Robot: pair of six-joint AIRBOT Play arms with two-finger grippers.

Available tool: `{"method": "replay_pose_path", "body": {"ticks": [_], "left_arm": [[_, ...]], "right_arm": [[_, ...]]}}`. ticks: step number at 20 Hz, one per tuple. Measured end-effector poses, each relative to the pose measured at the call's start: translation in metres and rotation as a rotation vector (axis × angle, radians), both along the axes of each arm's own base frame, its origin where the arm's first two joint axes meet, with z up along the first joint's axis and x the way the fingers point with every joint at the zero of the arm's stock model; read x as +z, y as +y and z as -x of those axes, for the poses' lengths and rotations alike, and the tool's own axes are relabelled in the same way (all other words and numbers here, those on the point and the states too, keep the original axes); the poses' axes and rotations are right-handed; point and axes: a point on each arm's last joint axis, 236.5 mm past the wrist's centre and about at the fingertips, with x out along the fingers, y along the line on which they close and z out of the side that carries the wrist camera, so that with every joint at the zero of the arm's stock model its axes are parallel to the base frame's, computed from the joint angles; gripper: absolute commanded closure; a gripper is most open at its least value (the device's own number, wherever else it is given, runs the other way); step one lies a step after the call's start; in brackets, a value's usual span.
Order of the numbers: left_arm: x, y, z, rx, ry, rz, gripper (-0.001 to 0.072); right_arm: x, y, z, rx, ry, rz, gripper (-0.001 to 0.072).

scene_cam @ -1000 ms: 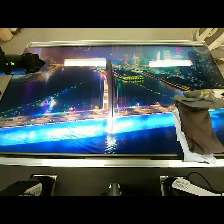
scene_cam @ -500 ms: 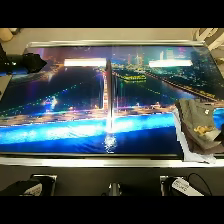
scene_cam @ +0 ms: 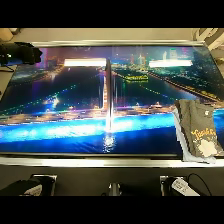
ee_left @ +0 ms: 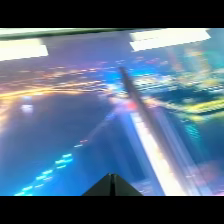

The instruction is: Fold the shirts.

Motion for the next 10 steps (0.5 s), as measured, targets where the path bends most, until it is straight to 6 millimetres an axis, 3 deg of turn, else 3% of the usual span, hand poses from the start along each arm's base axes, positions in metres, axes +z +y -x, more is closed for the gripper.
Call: {"method": "replay_pose_path", "body": {"ticks": [1, 2, 3, 4, 6, 8, 10], "left_arm": [[-0.01, 0.017, -0.005, 0.047, 0.027, -0.067, 0.0636], [-0.024, 0.032, -0.008, 0.091, 0.077, -0.12, 0.0381], [-0.044, 0.046, -0.008, 0.137, 0.149, -0.152, 0.0025], [-0.066, 0.056, -0.005, 0.173, 0.235, -0.166, -0.0013], [-0.114, 0.066, 0.013, 0.207, 0.426, -0.195, -0.0013], [-0.149, 0.067, 0.038, 0.208, 0.557, -0.216, -0.0013], [-0.17, 0.064, 0.061, 0.199, 0.621, -0.224, -0.0013]], "right_arm": [[0.026, 0.008, -0.022, 0.048, -0.082, 0.043, 0.0042], [0.045, 0.025, -0.043, 0.109, -0.136, 0.071, 0.0041], [0.055, 0.047, -0.061, 0.172, -0.169, 0.075, 0.0041], [0.056, 0.078, -0.078, 0.241, -0.178, 0.052, 0.004], [0.039, 0.139, -0.099, 0.372, -0.125, -0.015, 0.0038], [0.002, 0.203, -0.103, 0.515, 0.005, -0.092, 0.0033], [-0.032, 0.253, -0.095, 0.625, 0.131, -0.144, 0.0014]]}}
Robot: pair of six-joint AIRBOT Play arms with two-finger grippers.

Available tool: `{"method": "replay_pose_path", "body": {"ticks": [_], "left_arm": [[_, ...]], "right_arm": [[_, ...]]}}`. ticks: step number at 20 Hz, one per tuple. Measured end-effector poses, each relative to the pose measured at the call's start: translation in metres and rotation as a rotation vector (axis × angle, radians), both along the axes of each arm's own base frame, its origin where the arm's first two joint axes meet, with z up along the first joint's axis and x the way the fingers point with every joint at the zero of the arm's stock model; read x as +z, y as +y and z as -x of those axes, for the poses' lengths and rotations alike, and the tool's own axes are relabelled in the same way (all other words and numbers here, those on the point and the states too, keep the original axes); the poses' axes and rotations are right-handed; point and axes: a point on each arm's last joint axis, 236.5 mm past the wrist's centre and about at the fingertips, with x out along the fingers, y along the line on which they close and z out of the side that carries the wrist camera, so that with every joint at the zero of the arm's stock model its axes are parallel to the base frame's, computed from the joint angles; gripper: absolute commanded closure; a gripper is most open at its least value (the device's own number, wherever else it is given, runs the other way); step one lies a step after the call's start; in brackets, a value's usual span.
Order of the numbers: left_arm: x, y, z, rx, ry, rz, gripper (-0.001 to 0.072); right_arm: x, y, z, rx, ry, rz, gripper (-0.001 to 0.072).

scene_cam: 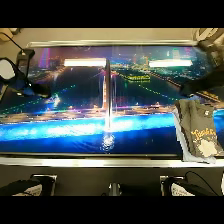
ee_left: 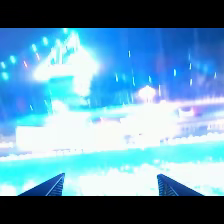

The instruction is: Fold the shirts.

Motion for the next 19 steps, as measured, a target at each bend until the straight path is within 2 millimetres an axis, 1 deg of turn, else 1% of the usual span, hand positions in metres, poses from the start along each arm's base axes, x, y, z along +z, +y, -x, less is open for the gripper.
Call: {"method": "replay_pose_path", "body": {"ticks": [1, 2, 3, 4, 6, 10, 19], "left_arm": [[-0.008, -0.002, 0.008, -0.006, 0.012, 0.005, -0.0013], [-0.013, -0.004, 0.014, -0.01, 0.018, 0.007, -0.0013], [-0.017, -0.006, 0.019, -0.013, 0.025, 0.01, -0.0013], [-0.02, -0.006, 0.022, -0.014, 0.025, 0.011, -0.0013], [-0.024, -0.006, 0.026, -0.016, 0.03, 0.01, -0.0013], [-0.027, -0.008, 0.029, -0.018, 0.032, 0.015, -0.0013], [-0.028, -0.008, 0.03, -0.019, 0.033, 0.015, -0.0013]], "right_arm": [[-0.013, 0.016, 0.004, 0.043, 0.044, 0.006, 0.0018], [-0.023, 0.029, 0.009, 0.078, 0.079, 0.018, 0.0019], [-0.029, 0.041, 0.013, 0.111, 0.104, 0.025, 0.002], [-0.035, 0.05, 0.016, 0.136, 0.122, 0.032, 0.0021], [-0.041, 0.058, 0.021, 0.162, 0.148, 0.042, 0.0021], [-0.046, 0.066, 0.025, 0.184, 0.167, 0.05, 0.0021], [-0.048, 0.068, 0.027, 0.192, 0.176, 0.055, 0.0021]]}}
